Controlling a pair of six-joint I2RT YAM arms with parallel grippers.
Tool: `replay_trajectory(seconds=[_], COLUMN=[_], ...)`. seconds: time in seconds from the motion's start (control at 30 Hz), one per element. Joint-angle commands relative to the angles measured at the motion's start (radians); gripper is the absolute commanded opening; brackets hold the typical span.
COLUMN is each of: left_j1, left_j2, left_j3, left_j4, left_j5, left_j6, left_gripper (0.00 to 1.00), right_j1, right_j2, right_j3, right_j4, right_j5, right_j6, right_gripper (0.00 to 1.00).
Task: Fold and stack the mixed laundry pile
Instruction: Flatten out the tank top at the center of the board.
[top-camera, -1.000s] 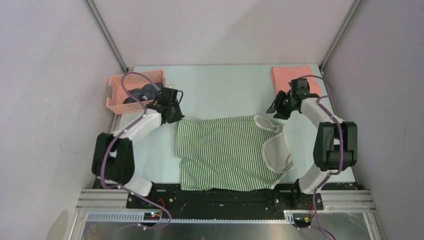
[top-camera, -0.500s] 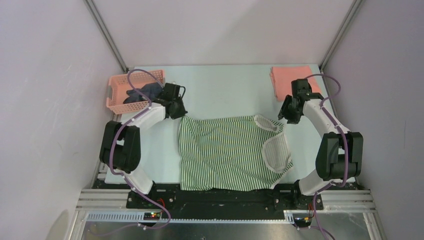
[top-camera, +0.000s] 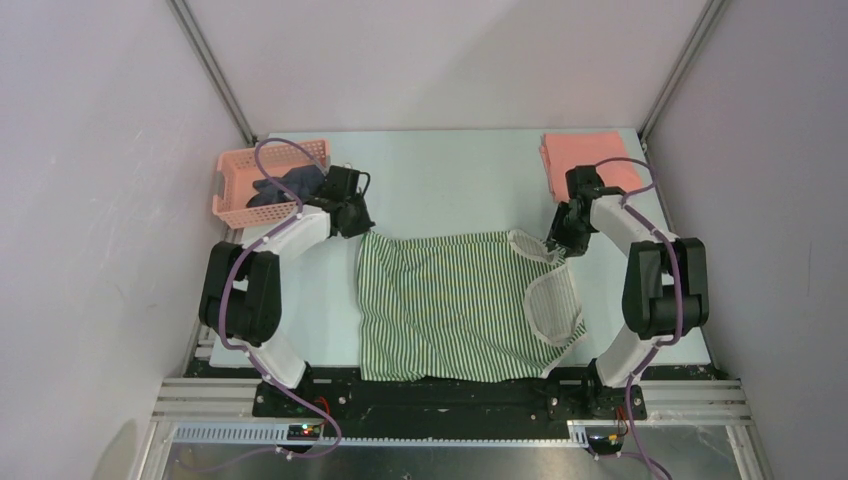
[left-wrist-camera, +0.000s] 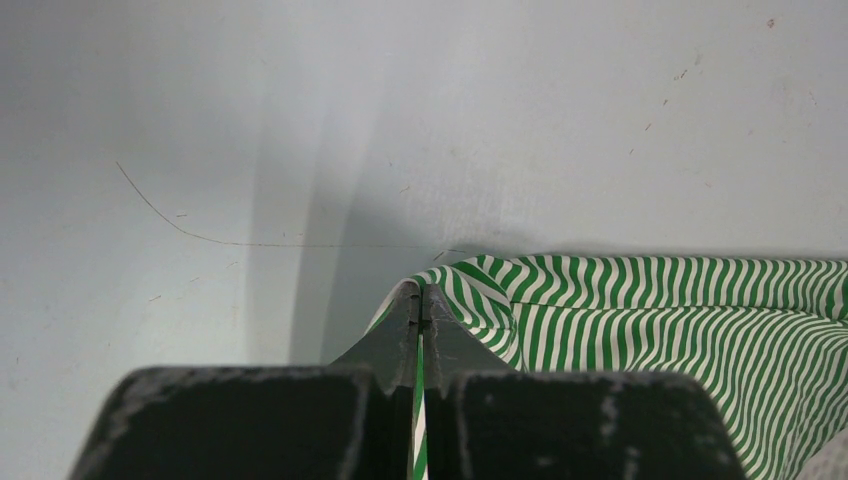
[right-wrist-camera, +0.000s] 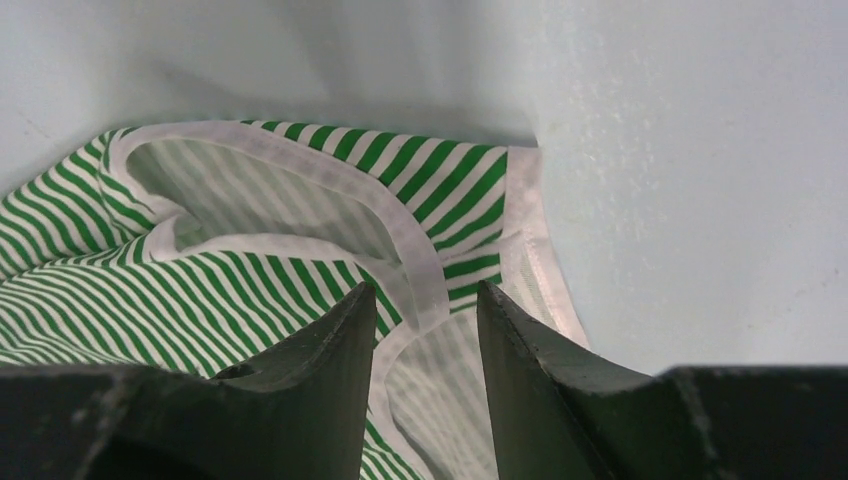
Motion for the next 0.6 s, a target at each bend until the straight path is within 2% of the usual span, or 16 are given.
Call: replay_trajectory(seconds=[0.0, 0.07, 0.13, 0.2, 0.57], left_j1=[0.008, 0.01, 0.015, 0.022, 0.109], left_j2=[-0.008, -0.009, -0.008, -0.005, 0.046], left_j3=[0.039, 0.04, 0.042, 0.049, 0.108], left_j4=[0.028, 0.027, 0.028, 0.027, 0.027], left_j5=[0.011, 0.011, 0.008, 0.007, 0.0], left_j6=[0.02, 0.02, 0.02, 0.019, 0.032], left_gripper=[0.0, 0.0, 0.0, 0.0, 0.0], right_j1=[0.007, 0.007, 0.0, -0.019, -0.202], right_j2=[0.04, 0.052, 0.056, 0.049, -0.015], right_j3=[0.007, 0.015, 0.026, 0.035, 0.037], right_j4=[0.063, 0.064, 0.065, 0.068, 0.14], right_j5=[-0.005, 0.01, 0.033, 0.043, -0.019], right_j6=[-0.02, -0.022, -0.026, -0.03, -0.028], right_gripper=[0.45, 0.37, 0.1, 0.0, 0.0])
